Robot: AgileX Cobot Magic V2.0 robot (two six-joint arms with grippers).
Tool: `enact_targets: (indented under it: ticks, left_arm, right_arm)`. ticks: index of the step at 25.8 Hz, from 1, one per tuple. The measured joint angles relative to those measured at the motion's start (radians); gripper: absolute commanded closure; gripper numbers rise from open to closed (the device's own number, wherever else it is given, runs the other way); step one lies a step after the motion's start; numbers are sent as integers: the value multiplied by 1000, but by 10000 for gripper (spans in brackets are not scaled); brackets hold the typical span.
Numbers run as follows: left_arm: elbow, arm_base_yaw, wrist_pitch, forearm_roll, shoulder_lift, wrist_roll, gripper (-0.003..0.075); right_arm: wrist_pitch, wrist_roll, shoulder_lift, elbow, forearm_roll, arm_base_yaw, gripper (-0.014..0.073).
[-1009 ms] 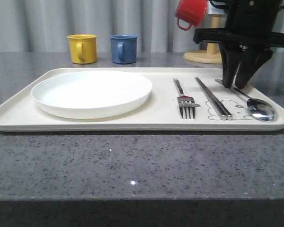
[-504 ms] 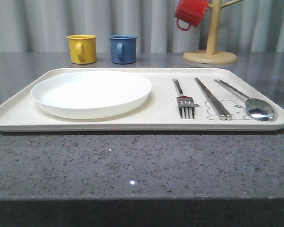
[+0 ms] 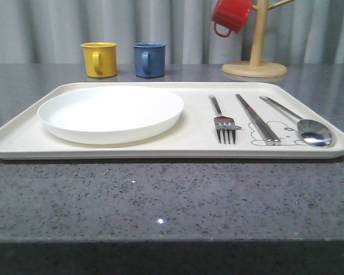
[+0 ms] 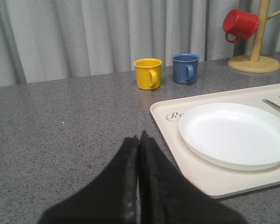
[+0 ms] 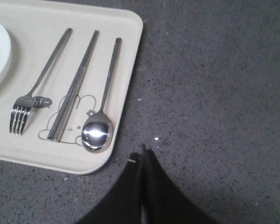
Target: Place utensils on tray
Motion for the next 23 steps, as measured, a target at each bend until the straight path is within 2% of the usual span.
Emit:
enact_targets:
  ticks: [5,9,17,23]
  left_arm:
    - [0,0,0,0,0,0,738]
    - [0,0,0,0,0,0,738]
    - [0,0,0,0,0,0,738]
    - [0,0,0,0,0,0,738]
  right_arm:
    - [-172,-5,-336,248,-15,0,662]
    - [-249,-7,-515,337,-17,0,662]
    - [-287,-7,-565,353,-19,0,662]
    - [-409,-8,-565,353,-19,0,662]
